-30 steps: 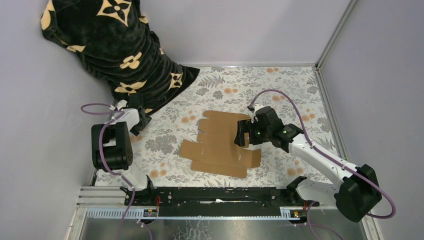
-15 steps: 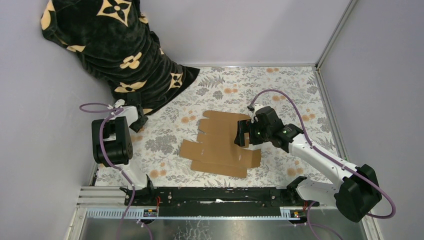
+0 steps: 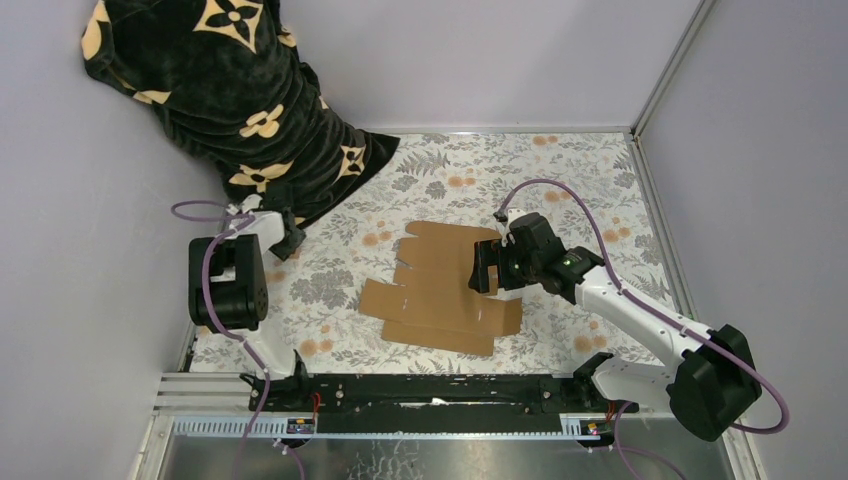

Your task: Fold the paper box

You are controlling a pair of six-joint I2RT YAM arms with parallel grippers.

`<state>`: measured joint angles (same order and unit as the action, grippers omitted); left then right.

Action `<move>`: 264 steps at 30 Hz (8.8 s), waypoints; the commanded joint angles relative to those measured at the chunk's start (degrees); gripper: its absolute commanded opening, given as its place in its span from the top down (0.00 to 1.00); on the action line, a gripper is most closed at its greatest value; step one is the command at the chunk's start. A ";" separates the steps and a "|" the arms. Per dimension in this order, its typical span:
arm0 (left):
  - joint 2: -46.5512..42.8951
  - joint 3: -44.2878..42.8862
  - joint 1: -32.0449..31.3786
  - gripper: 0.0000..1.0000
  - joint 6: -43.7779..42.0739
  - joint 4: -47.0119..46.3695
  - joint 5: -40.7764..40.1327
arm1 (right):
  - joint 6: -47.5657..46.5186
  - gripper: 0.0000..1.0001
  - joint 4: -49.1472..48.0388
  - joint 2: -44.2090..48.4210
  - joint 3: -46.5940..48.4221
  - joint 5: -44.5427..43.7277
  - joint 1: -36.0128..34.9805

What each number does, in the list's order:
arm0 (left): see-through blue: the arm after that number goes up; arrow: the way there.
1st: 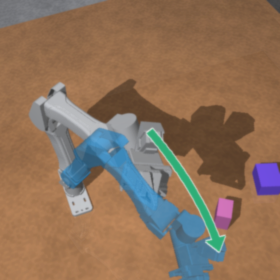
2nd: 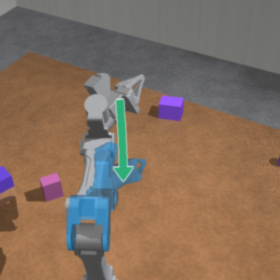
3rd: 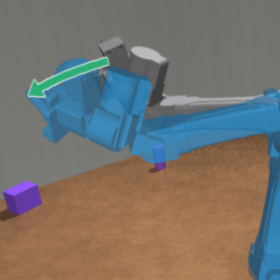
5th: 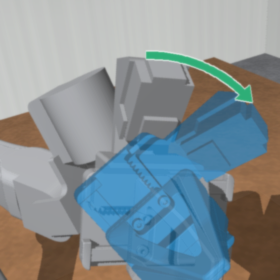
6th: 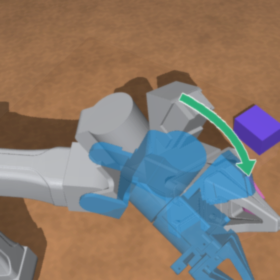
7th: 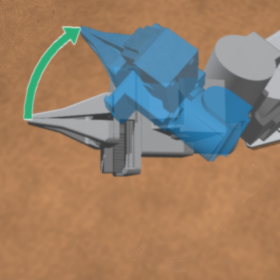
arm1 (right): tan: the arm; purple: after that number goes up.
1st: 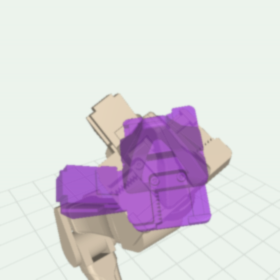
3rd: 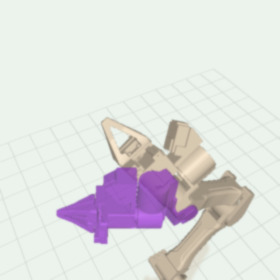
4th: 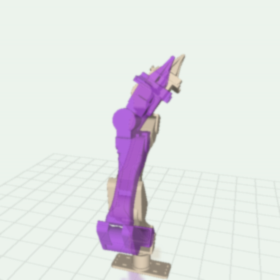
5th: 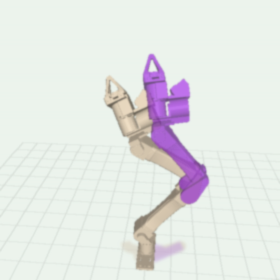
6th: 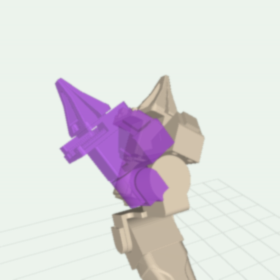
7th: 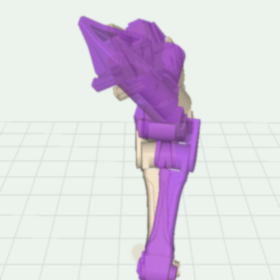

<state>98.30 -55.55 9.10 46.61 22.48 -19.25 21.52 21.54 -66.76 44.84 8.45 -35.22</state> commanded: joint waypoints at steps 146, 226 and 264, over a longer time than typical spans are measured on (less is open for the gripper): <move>14.24 -24.10 -30.98 0.91 -17.39 -9.33 24.37 | -0.72 0.80 -2.14 -24.83 11.63 -4.22 27.84; 15.22 -20.34 -34.66 1.00 -14.48 -8.79 23.56 | 0.48 0.84 -3.40 -26.45 13.57 -0.07 22.57; 17.55 -20.27 -34.22 0.95 -14.98 -11.03 29.62 | 0.50 0.84 -3.17 -27.97 15.54 0.53 22.24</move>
<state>117.80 -77.08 -25.08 31.44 11.55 8.91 21.91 18.17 -95.74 58.02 7.22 -12.12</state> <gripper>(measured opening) 0.058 0.161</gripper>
